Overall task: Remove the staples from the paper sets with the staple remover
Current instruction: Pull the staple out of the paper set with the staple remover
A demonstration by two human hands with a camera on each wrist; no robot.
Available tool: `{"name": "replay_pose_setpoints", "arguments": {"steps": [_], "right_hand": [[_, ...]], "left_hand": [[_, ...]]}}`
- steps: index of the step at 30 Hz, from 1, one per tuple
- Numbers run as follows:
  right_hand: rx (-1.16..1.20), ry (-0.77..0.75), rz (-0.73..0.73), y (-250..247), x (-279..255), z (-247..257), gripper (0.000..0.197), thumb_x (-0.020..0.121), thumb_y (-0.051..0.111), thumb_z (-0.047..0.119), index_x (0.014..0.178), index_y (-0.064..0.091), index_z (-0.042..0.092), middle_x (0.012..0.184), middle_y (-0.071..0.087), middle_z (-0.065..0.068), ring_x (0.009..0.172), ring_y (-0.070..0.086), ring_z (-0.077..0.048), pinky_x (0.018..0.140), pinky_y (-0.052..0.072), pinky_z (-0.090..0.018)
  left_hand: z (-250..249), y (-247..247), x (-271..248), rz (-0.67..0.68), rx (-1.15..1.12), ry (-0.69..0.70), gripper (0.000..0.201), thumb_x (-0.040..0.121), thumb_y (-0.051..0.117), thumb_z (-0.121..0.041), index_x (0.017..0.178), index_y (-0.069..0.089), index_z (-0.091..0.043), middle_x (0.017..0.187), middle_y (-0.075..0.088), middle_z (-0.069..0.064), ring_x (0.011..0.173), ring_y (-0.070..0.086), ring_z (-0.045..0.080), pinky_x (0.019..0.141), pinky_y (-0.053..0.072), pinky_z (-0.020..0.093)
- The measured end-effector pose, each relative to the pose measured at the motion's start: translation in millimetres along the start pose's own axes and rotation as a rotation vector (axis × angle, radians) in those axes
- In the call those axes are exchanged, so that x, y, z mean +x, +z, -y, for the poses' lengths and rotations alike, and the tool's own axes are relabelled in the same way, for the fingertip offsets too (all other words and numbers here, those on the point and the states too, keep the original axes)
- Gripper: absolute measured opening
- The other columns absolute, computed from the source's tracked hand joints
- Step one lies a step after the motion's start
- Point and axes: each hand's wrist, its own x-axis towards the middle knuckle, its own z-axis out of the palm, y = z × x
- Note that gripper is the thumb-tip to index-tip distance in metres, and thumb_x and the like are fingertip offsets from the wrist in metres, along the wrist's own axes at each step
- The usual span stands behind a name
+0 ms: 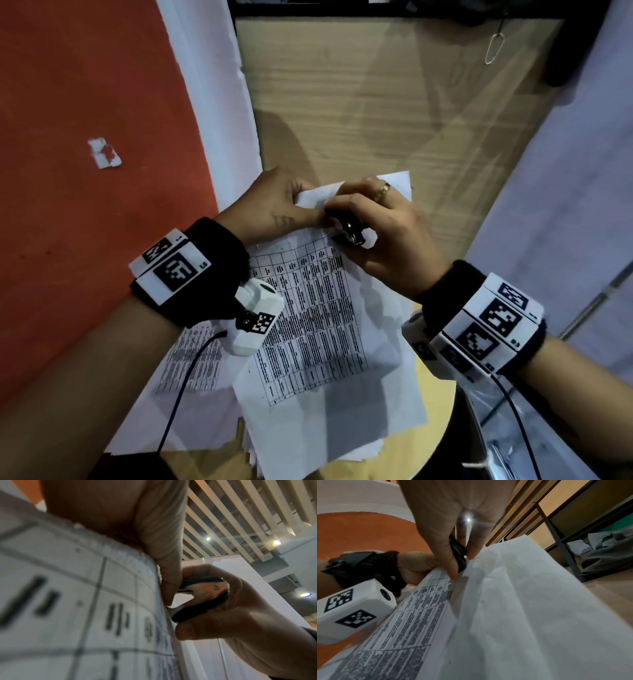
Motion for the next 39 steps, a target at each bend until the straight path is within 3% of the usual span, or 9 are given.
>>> {"name": "replay_pose_setpoints", "arguments": {"steps": [11, 20, 23, 26, 28, 31, 35, 37, 39], "right_hand": [[0.010, -0.017, -0.010, 3.4, 2.4, -0.5, 0.025, 0.074, 0.070, 0.001, 0.099, 0.068, 0.004, 0.099, 0.063, -0.009, 0.085, 0.061, -0.026, 0.067, 0.053, -0.036], [0.014, -0.024, 0.026, 5.2, 2.7, -3.9, 0.028, 0.071, 0.069, 0.002, 0.099, 0.071, 0.006, 0.098, 0.065, -0.006, 0.085, 0.061, -0.022, 0.069, 0.051, -0.030], [0.001, -0.036, 0.020, 3.7, 5.0, -3.1, 0.027, 0.069, 0.071, 0.002, 0.096, 0.072, 0.006, 0.094, 0.067, -0.007, 0.079, 0.063, -0.025, 0.064, 0.054, -0.036], [-0.016, -0.051, 0.008, 3.2, 8.8, -2.0, 0.026, 0.068, 0.074, 0.004, 0.093, 0.073, 0.006, 0.086, 0.067, -0.008, 0.072, 0.064, -0.028, 0.059, 0.054, -0.038], [-0.017, -0.052, 0.004, 3.9, 10.4, -0.6, 0.024, 0.068, 0.073, 0.006, 0.092, 0.074, 0.007, 0.081, 0.067, -0.009, 0.068, 0.064, -0.028, 0.056, 0.053, -0.038], [0.014, -0.010, 0.011, 2.0, 10.9, 1.1, 0.022, 0.070, 0.072, 0.009, 0.091, 0.074, 0.010, 0.080, 0.066, -0.006, 0.066, 0.063, -0.026, 0.056, 0.051, -0.036], [0.082, 0.075, 0.008, -0.1, 11.0, -0.4, 0.022, 0.069, 0.074, 0.013, 0.091, 0.073, 0.009, 0.083, 0.066, -0.004, 0.070, 0.061, -0.016, 0.063, 0.050, -0.028], [0.124, 0.115, -0.023, 2.5, 9.6, -1.8, 0.022, 0.068, 0.076, 0.013, 0.090, 0.073, 0.008, 0.081, 0.065, -0.004, 0.070, 0.056, -0.007, 0.065, 0.049, -0.018], [0.157, 0.152, -0.053, 5.8, 7.6, -2.6, 0.025, 0.066, 0.079, 0.013, 0.090, 0.072, 0.008, 0.080, 0.066, -0.004, 0.071, 0.054, -0.006, 0.065, 0.048, -0.013]], "left_hand": [[-2.7, -2.8, -1.9, 0.008, 0.026, -0.036, 0.062, 0.053, 0.067, -0.055, 0.070, 0.065, 0.005, 0.062, 0.044, 0.003, 0.063, 0.042, 0.011, 0.060, 0.031, 0.029], [-4.9, -7.5, -4.8, 0.139, -0.041, -0.084, 0.050, 0.054, 0.073, -0.045, 0.075, 0.068, 0.000, 0.066, 0.053, 0.004, 0.065, 0.047, 0.011, 0.064, 0.035, 0.030], [-6.4, -9.1, -6.0, 0.166, -0.073, -0.109, 0.038, 0.058, 0.076, -0.038, 0.075, 0.069, -0.005, 0.070, 0.058, 0.006, 0.068, 0.052, 0.012, 0.066, 0.039, 0.030], [-8.7, -11.9, -6.7, 0.180, -0.087, -0.129, 0.011, 0.067, 0.081, -0.018, 0.065, 0.070, -0.019, 0.066, 0.058, 0.001, 0.063, 0.052, 0.007, 0.062, 0.040, 0.024], [-10.1, -12.4, -8.0, 0.190, -0.103, -0.122, 0.018, 0.072, 0.080, -0.009, 0.065, 0.069, -0.020, 0.067, 0.058, 0.002, 0.064, 0.052, 0.008, 0.059, 0.040, 0.023], [-10.0, -13.4, -9.2, 0.195, -0.154, -0.125, 0.016, 0.071, 0.080, -0.010, 0.065, 0.071, -0.022, 0.067, 0.060, -0.001, 0.065, 0.052, 0.008, 0.058, 0.040, 0.021], [-7.7, -12.4, -11.1, 0.176, -0.199, -0.132, 0.009, 0.076, 0.073, -0.008, 0.085, 0.071, -0.010, 0.079, 0.065, 0.005, 0.072, 0.057, 0.010, 0.066, 0.044, 0.022], [-7.3, -10.4, -13.0, 0.154, -0.252, -0.122, 0.028, 0.073, 0.072, -0.015, 0.095, 0.069, 0.001, 0.087, 0.067, 0.009, 0.079, 0.058, 0.013, 0.073, 0.045, 0.026], [-5.0, -7.4, -13.5, 0.115, -0.299, -0.105, 0.032, 0.071, 0.071, -0.018, 0.094, 0.068, 0.004, 0.084, 0.067, 0.007, 0.079, 0.057, 0.014, 0.073, 0.045, 0.026]]}}
